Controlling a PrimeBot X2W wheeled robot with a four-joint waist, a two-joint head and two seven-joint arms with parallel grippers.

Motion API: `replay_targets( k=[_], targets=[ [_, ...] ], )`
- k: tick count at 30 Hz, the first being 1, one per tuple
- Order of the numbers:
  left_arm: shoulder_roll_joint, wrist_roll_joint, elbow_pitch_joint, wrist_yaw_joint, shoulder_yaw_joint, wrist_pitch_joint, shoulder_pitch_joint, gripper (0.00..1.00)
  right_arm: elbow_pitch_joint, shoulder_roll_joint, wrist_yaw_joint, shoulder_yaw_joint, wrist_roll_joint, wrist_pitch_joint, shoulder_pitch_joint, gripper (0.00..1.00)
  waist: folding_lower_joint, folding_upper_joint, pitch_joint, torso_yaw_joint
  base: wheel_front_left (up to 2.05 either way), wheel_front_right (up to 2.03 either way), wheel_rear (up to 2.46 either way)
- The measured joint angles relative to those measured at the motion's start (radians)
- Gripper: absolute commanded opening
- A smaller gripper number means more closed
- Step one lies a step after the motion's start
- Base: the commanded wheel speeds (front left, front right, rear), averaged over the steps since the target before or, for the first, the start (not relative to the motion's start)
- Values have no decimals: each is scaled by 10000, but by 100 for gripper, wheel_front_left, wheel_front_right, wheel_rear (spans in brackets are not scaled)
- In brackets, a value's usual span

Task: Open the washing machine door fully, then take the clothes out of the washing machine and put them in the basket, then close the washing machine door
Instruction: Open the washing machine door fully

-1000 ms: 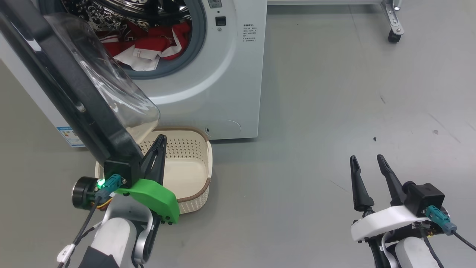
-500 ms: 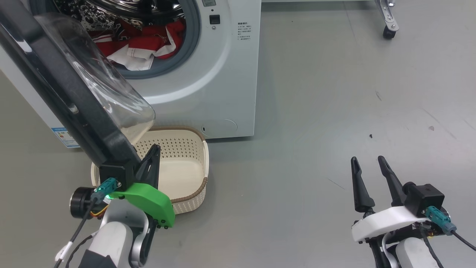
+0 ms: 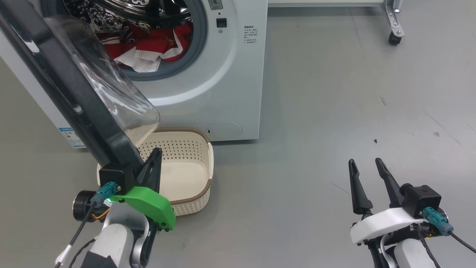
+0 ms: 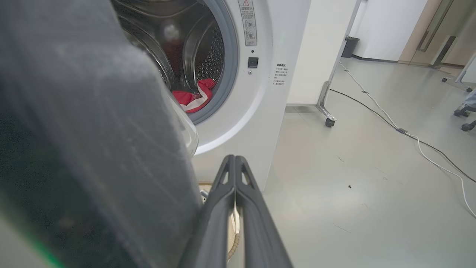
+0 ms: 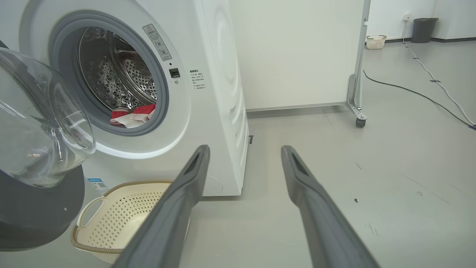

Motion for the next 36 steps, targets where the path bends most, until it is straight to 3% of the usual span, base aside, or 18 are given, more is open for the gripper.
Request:
replay_targets(
  k=[16, 36],
  targets=[
    [-123, -102, 240, -13, -33, -284, -1, 0, 40, 38, 73, -198, -71, 0, 12, 100, 0, 0, -35, 446, 0, 0, 0],
    [-140, -284, 533, 88, 272, -604, 12, 0, 21, 107, 86, -272, -73, 0, 77, 100, 0, 0, -120, 1916, 0, 0, 0]
  ],
)
